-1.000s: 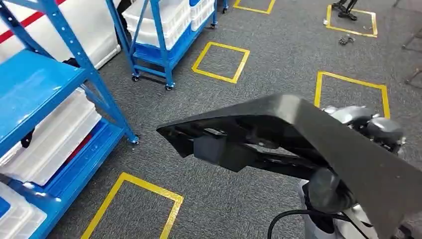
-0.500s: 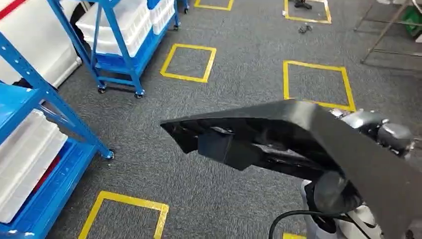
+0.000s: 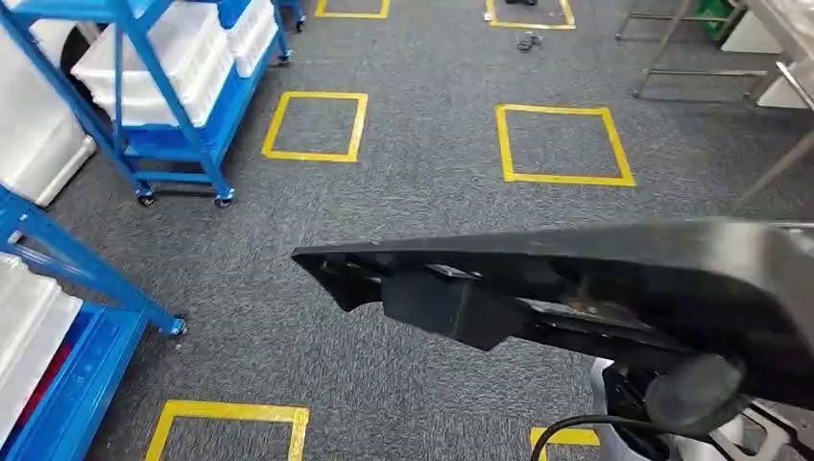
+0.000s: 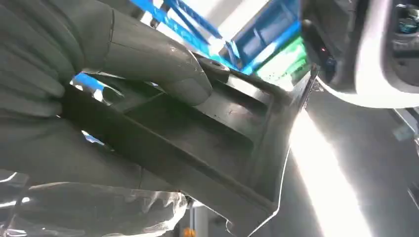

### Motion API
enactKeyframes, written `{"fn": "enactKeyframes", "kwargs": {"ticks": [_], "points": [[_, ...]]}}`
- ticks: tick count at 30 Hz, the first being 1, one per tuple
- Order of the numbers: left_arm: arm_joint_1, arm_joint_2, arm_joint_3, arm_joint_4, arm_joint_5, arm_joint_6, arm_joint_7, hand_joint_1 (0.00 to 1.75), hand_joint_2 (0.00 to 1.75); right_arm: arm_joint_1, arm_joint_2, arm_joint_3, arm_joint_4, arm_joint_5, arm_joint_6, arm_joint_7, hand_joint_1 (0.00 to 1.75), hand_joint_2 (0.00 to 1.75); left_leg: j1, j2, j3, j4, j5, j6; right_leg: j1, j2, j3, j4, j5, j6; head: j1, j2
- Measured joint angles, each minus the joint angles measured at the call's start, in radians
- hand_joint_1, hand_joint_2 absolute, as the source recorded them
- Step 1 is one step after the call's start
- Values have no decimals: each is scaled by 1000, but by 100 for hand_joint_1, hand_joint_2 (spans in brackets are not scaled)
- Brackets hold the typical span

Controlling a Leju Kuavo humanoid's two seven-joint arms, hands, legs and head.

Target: Take the parts from the cabinet and place them on the table.

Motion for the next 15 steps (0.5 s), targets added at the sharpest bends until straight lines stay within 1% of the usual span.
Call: {"fn": "enactKeyframes", "kwargs": {"ticks": [1,2,3,4,5,6,7,8,9,10,11,12,13,14,15], "points": [[-2,0,-2,0,-2,0,2,0,175,-1,4,0,-6,2,-3,0,175,175,0,9,5,-2,-2,-3,2,10,-1,0,-1,-3,0,0],[-5,0,-3,0,-6,-1,5,0,175,-3,8,0,-13,8,-12,0,175,175,-2,20,13,-2,-9,-11,-5,23,5,-8,0,-10,0,0],[-6,2,-3,0,-6,-2,7,0,175,-5,16,0,-23,10,-24,0,175,175,6,-17,11,15,-21,-16,-10,32,15,-15,1,-16,0,0],[-5,2,-4,0,-6,-3,7,0,175,-13,20,3,-28,8,-34,-1,175,175,5,-51,-5,50,-41,-17,-12,39,17,-15,0,-22,-2,0],[-2,2,-4,0,0,-4,7,0,175,-22,26,10,-34,-2,-48,0,175,175,6,-81,-52,141,-85,-18,-11,51,17,-14,0,-27,-6,0],[-4,6,-3,0,6,-4,5,0,175,-23,31,14,-41,-14,-60,-1,175,175,5,-91,-97,227,-120,-19,-10,62,18,-14,-1,-29,-7,0],[-9,8,-3,0,9,-4,3,0,175,-24,33,16,-47,-21,-69,-1,175,175,5,-93,-128,286,-135,-20,-8,70,18,-12,-1,-31,-7,0],[-11,8,-3,0,12,-5,1,0,175,-27,37,19,-54,-31,-79,-1,175,175,4,-93,-150,320,-129,-21,-6,84,20,-11,-3,-32,-7,0],[-11,9,-3,0,13,-6,1,0,175,-29,41,21,-60,-36,-85,0,175,175,5,-94,-145,301,-101,-19,-6,96,22,-10,-4,-32,-6,0],[-10,10,-3,0,14,-7,2,0,175,-33,45,24,-69,-42,-92,0,175,175,5,-96,-115,222,-41,-16,-6,116,25,-7,-5,-30,-7,0],[-8,10,-4,0,14,-8,4,0,175,-36,48,26,-74,-45,-95,0,175,175,6,-103,-88,151,2,-13,-7,127,25,-5,-6,-29,-7,0],[-4,12,-5,0,15,-9,8,0,175,-40,52,29,-82,-49,-100,0,175,175,7,-129,-56,60,44,-10,-8,140,25,-1,-8,-26,-7,0],[-2,13,-6,0,18,-10,9,0,175,-44,53,32,-85,-53,-102,0,175,175,8,-172,-48,38,26,-9,-4,149,19,3,-8,-19,-6,0],[-2,13,-6,0,19,-10,10,0,175,-48,55,34,-87,-55,-104,-1,175,175,11,-171,-39,19,22,-6,-8,160,11,7,-5,-15,-7,0],[-3,13,-6,0,22,-10,11,0,175,-49,57,35,-90,-57,-105,0,175,175,7,-164,-40,21,25,-2,-13,164,8,4,-1,-7,-6,0]]}}
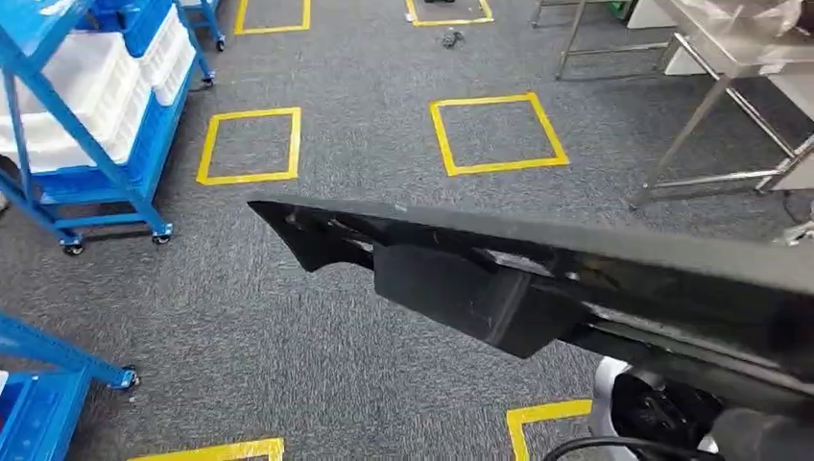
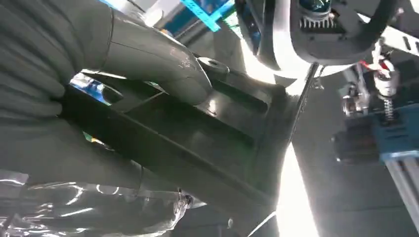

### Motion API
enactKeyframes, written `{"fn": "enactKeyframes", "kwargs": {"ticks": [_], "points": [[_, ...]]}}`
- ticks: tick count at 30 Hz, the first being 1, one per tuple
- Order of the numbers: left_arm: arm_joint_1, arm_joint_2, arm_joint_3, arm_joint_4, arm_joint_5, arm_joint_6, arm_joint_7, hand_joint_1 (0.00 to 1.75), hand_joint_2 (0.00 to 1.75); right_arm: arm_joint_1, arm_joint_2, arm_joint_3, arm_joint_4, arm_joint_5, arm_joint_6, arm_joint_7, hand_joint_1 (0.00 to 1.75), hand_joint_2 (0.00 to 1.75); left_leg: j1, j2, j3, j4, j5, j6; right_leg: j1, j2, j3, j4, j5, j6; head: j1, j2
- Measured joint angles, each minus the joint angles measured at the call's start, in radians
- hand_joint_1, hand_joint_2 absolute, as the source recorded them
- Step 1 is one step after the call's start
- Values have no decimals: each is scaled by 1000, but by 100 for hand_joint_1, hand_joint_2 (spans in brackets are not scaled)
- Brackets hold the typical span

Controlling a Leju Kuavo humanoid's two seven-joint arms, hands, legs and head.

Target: Take the parts from the cabinet and place them on the table.

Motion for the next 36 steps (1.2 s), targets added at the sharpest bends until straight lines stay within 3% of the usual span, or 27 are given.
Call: {"fn": "enactKeyframes", "kwargs": {"ticks": [2,3,4,5,7,8,9,10,12,13,14,17,18,20,21,23,24,25,27,28,29,30,32,33,34,35,36], "points": [[-6,0,-2,0,0,-3,1,0,175,-1,1,1,-9,-1,-2,1,175,175,-4,15,2,-4,4,13,-3,19,-1,-7,6,14,-2,0],[-7,-5,-2,0,0,-3,1,0,175,-2,0,2,-11,-1,-2,1,175,175,8,30,7,-17,13,22,-1,9,-3,0,1,17,-3,0],[-6,-3,-2,0,1,-3,1,0,175,-7,0,2,-15,-1,-2,1,175,175,4,38,11,-23,16,26,6,-47,-13,24,-18,22,5,0],[-4,-3,-2,0,2,-3,1,0,175,-13,1,4,-16,-1,-2,1,175,175,4,51,10,-25,16,33,4,-79,-42,79,-54,27,10,0],[-2,-3,-3,0,4,-3,0,0,175,-12,1,4,-17,-4,-2,1,175,175,1,74,8,-25,16,33,-3,-100,-118,234,-122,33,10,0],[-2,-3,-3,0,5,-3,-1,0,175,-12,1,4,-17,-5,-3,1,175,175,1,88,8,-24,14,32,-7,-102,-146,288,-135,36,10,0],[-1,-3,-3,0,5,-3,-3,0,175,-11,0,4,-17,-5,-2,1,175,175,1,100,9,-24,13,31,-9,-105,-149,294,-124,38,10,0],[-1,-4,-5,0,5,-3,-6,0,175,-11,0,4,-18,-5,-2,1,175,175,2,111,10,-24,11,29,-11,-108,-129,251,-90,40,10,0],[-1,-4,-7,0,5,-2,-12,0,175,-11,1,5,-22,-7,2,1,175,175,2,131,19,-24,5,23,-10,-133,-32,72,-3,35,10,0],[0,-4,-9,0,5,-2,-13,0,175,-12,1,5,-26,-8,6,1,175,175,0,138,24,-24,1,18,-5,-173,5,-3,5,29,10,0],[2,-4,-11,0,5,-2,-13,0,175,-13,1,5,-26,-9,10,1,175,175,-8,145,23,-21,-4,10,9,-189,12,-14,-6,23,10,0],[0,-4,-12,0,9,-2,-15,0,175,-11,1,5,-29,-12,23,1,175,175,-6,176,35,-27,-14,-6,12,-148,7,-13,-10,7,9,0],[-1,-4,-13,0,10,-2,-14,0,175,-10,2,5,-31,-11,27,1,175,175,-4,175,41,-25,-19,-14,4,-135,15,-22,-6,-1,8,0],[1,-3,-14,0,12,-2,-15,0,175,-11,8,5,-34,-5,34,1,175,175,2,95,15,38,-59,-21,0,-119,20,-25,-5,-12,6,0],[2,-3,-14,0,14,-1,-18,0,175,-10,10,5,-33,2,34,1,175,175,2,75,-30,129,-108,-23,0,-110,20,-24,-7,-16,5,0],[-7,-3,-14,0,16,0,-20,0,175,-9,12,4,-32,10,34,1,175,175,1,70,-104,280,-164,-27,4,-90,20,-22,-8,-19,5,0],[-10,-2,-14,0,16,0,-21,0,175,-8,12,4,-32,14,34,2,175,175,1,70,-117,304,-155,-27,4,-79,21,-21,-9,-20,5,0],[-10,-2,-15,0,17,0,-21,0,175,-6,12,4,-32,17,34,2,175,175,1,70,-111,287,-131,-26,4,-68,22,-19,-11,-19,5,0],[-6,-2,-19,0,16,-2,-16,0,175,-6,12,5,-32,38,23,2,175,175,3,57,-42,116,-18,-19,3,-34,25,-12,-15,-14,5,0],[-1,-2,-21,0,16,-2,-14,0,175,-6,12,5,-32,50,13,2,175,175,5,18,-15,33,20,-15,1,-23,24,-9,-18,-11,5,0],[1,-2,-22,0,16,-3,-14,0,175,-6,11,6,-31,64,1,2,175,175,5,-14,-10,21,4,-12,6,-17,19,-4,-18,-7,6,0],[0,-2,-24,0,15,-4,-11,0,175,-6,11,9,-30,81,-15,2,175,175,6,-8,5,-8,-5,-10,1,-4,8,0,-15,-1,5,0],[-5,-2,-28,0,15,-9,-11,0,175,-3,10,19,-29,112,-47,2,175,175,-1,5,3,-4,-2,-2,-6,11,5,-7,-8,13,4,0],[-7,-4,-32,0,14,-10,-11,0,175,-3,8,24,-29,121,-53,2,175,175,5,14,7,-15,3,6,0,22,5,-8,-7,20,6,0],[-9,-8,-33,0,14,-12,-12,0,175,0,7,27,-29,124,-56,2,175,175,11,31,13,-23,8,12,-2,-8,3,1,-15,21,4,0],[-7,-7,-35,0,14,-12,-11,0,175,-4,6,31,-29,126,-59,2,175,175,10,39,16,-28,9,18,5,-64,-12,33,-37,26,16,0],[-6,-7,-39,0,13,-12,-11,0,175,-4,6,34,-28,127,-60,2,175,175,9,50,16,-28,8,20,3,-88,-45,95,-71,30,16,0]]}}
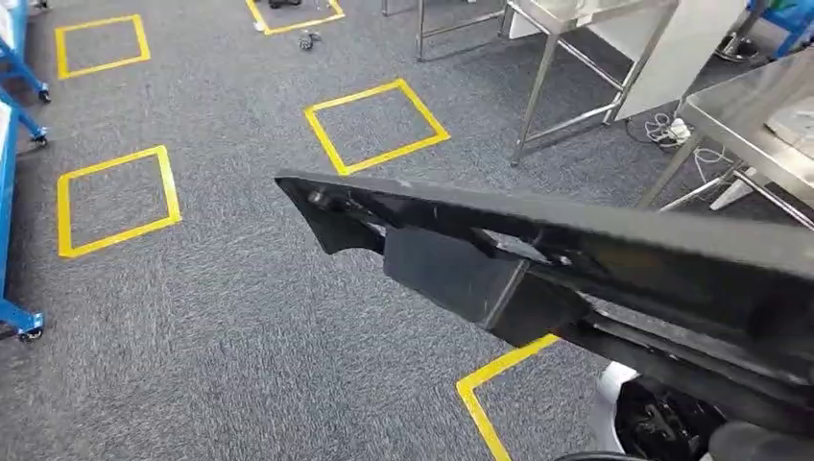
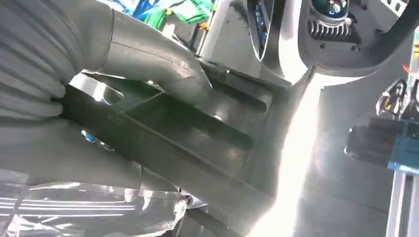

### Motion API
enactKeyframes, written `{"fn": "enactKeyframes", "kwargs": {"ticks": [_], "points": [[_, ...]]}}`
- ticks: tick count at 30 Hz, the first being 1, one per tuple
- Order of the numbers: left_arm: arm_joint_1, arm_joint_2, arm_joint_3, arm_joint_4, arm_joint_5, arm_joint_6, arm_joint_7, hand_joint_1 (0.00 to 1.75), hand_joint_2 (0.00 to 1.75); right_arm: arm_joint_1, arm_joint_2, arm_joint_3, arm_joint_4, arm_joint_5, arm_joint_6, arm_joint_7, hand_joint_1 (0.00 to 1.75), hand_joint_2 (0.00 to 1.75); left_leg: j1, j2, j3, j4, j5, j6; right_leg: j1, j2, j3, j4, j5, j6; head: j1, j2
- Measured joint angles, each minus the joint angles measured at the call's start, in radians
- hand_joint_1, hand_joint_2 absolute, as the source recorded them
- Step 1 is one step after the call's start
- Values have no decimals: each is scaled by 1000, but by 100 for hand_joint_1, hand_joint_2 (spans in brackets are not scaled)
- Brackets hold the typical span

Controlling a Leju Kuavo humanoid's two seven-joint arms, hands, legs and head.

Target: Take the parts from the cabinet and place them on the table.

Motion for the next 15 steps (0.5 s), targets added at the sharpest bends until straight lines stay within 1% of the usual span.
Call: {"fn": "enactKeyframes", "kwargs": {"ticks": [1,2,3,4,5,6,7,8,9,10,12,13,14,15], "points": [[1,0,-1,0,0,0,0,0,175,2,-1,3,1,0,-1,0,175,175,-1,13,0,0,-2,2,-4,-9,-42,82,-36,3,1,0],[1,0,-2,0,0,0,0,0,175,3,-3,5,2,0,-2,0,175,175,-1,28,1,0,-4,3,-7,-12,-85,161,-63,7,0,0],[1,0,-4,0,0,0,0,0,175,4,-5,6,3,0,-4,0,175,175,-1,39,2,1,-6,3,-11,-14,-108,200,-64,10,2,0],[1,0,-6,0,0,0,0,0,175,4,-7,8,5,2,-8,0,175,175,0,51,5,1,-9,1,-15,-17,-106,187,-41,13,1,0],[1,0,-7,0,-1,0,0,0,175,4,-10,11,5,5,-14,0,175,175,0,62,10,1,-13,-2,-18,-22,-78,130,0,14,1,0],[2,0,-7,0,-1,1,0,0,175,4,-10,14,5,7,-16,0,175,175,0,69,15,1,-17,-5,-20,-29,-44,69,34,14,1,0],[2,0,-8,0,-2,1,0,0,175,3,-11,17,5,10,-18,0,175,175,1,80,26,1,-24,-11,-19,-61,22,-53,87,11,1,0],[2,0,-8,0,-3,2,0,0,175,2,-12,20,5,11,-19,0,175,175,-5,86,29,1,-30,-18,-8,-104,46,-94,69,9,1,0],[4,1,-9,0,-3,2,0,0,175,1,-13,23,5,12,-20,0,175,175,-9,94,29,3,-37,-25,-6,-90,43,-100,70,-3,0,0],[3,1,-10,0,-4,3,0,0,175,2,-13,24,5,12,-21,0,175,175,-10,101,32,2,-40,-29,-5,-79,41,-99,67,-7,-2,0],[1,1,-10,0,-4,3,0,0,175,2,-15,26,6,13,-21,0,175,175,-9,124,46,-4,-44,-40,1,-57,40,-98,63,-19,-1,0],[0,1,-10,0,-5,3,0,0,175,2,-15,27,5,13,-21,0,175,175,-4,111,45,0,-52,-48,-10,-47,47,-105,66,-28,-2,0],[1,1,-11,0,-6,3,0,0,175,-1,-15,28,5,13,-22,0,175,175,-2,63,38,26,-69,-50,-11,-39,49,-106,65,-32,-4,0],[3,1,-12,0,-6,4,-1,0,175,-1,-15,31,5,17,-25,0,175,175,-1,36,7,90,-105,-51,-11,-32,50,-105,64,-39,-7,0]]}}
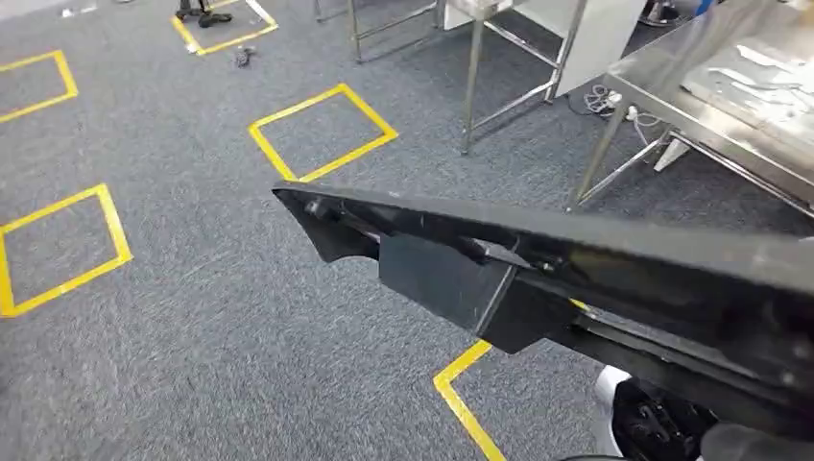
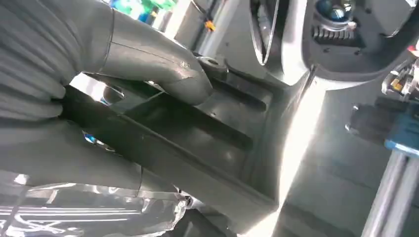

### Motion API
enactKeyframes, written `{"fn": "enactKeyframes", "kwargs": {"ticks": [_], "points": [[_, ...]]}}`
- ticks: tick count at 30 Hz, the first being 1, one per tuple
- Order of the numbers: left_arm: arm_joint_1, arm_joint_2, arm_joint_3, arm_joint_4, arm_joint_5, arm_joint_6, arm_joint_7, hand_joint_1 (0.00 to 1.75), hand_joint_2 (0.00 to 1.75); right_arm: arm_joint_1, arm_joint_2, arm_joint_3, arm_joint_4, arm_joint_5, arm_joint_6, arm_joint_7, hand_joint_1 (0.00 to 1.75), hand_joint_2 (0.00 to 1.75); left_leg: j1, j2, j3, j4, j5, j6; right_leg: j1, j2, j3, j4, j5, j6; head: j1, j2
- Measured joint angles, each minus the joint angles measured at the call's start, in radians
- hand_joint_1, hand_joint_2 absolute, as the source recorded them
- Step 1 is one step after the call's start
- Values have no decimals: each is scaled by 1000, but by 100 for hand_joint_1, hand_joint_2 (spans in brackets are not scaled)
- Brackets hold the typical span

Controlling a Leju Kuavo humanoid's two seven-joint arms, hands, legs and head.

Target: Take the parts from the cabinet and place them on the table.

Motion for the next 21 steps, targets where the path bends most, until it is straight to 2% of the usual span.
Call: {"fn": "enactKeyframes", "kwargs": {"ticks": [1,2,3,4,5,6,7,8,9,10,12,13,14,15,16,18,19,20,21], "points": [[-1,0,0,0,0,0,-3,0,175,1,-1,3,1,3,-3,0,175,175,-1,-12,-42,82,-38,0,1,10,0,0,-1,-2,0,0],[-7,2,-1,0,0,0,-3,0,175,1,-1,5,1,3,-7,0,175,175,-4,-14,-90,174,-72,-2,3,21,1,1,-2,-4,-1,0],[-11,2,-1,0,0,1,-3,0,175,2,-2,8,3,6,-9,0,175,175,-5,-16,-118,227,-77,-1,5,32,3,1,-3,-5,-1,0],[-12,3,-1,0,0,1,-3,0,175,2,-2,8,4,6,-11,0,175,175,-5,-16,-125,234,-60,1,7,45,6,1,-4,-6,-1,0],[-12,3,-1,0,0,1,-3,0,175,3,-3,8,5,6,-14,0,175,175,-5,-17,-119,216,-40,4,8,54,8,1,-5,-7,-1,0],[-10,3,-2,0,0,-1,-3,0,175,3,-4,8,5,6,-18,0,175,175,-5,-21,-86,126,27,12,9,75,14,1,-6,-6,-1,0],[-9,3,-3,0,0,-1,-2,0,175,2,-4,8,5,6,-19,0,175,175,-5,-32,-58,52,73,17,10,87,16,1,-7,-4,-1,0],[-3,3,-5,0,-2,-2,-2,0,175,3,-4,8,5,6,-20,0,175,175,-5,-75,-35,-33,111,26,7,99,14,1,-7,-3,0,0],[-1,5,-5,1,-1,-2,-4,0,175,3,-6,8,6,6,-22,0,175,175,-4,-105,-30,-50,103,30,10,111,7,6,-5,3,2,0],[-2,4,-6,1,-2,-3,-3,0,175,4,-7,8,7,6,-25,0,175,175,-5,-97,-19,-76,89,30,6,119,-2,8,-2,11,-3,0],[-6,2,-8,1,-2,-4,-4,0,175,8,-9,8,8,10,-29,1,175,175,-12,-85,-20,-72,92,36,-1,135,-8,0,6,25,-5,0],[-10,1,-10,1,-3,-5,-3,0,175,8,-10,8,8,13,-30,1,175,175,-8,-77,-16,-80,97,42,4,144,-8,0,8,31,-5,0],[-11,-7,-11,1,-3,-7,-3,0,175,10,-11,8,8,14,-31,1,175,175,3,-60,-9,-92,104,49,2,128,-7,4,3,33,-6,0],[-8,-4,-13,2,-5,-7,1,0,175,5,-13,8,8,17,-33,0,175,175,2,-51,-5,-97,105,55,8,70,-24,42,-25,41,8,0],[-7,-6,-16,2,-5,-8,1,0,175,5,-14,9,10,19,-33,0,175,175,0,-36,-4,-97,105,59,6,38,-61,113,-63,47,8,0],[-6,-6,-18,2,-6,-11,2,0,175,8,-17,9,14,22,-35,0,175,175,-2,-10,-4,-96,102,59,-1,20,-136,257,-116,56,9,0],[-6,-6,-19,2,-6,-11,3,0,175,9,-18,9,18,25,-35,0,175,175,-2,2,-3,-96,100,59,-3,16,-153,288,-117,59,10,0],[-7,-6,-19,2,-6,-12,4,0,175,10,-20,9,20,28,-37,0,175,175,-2,13,-1,-96,97,58,-6,14,-148,274,-98,61,9,0],[-8,-6,-19,2,-6,-12,4,0,175,10,-21,9,23,30,-38,0,175,175,-2,24,3,-95,94,55,-8,9,-121,223,-63,61,9,0]]}}
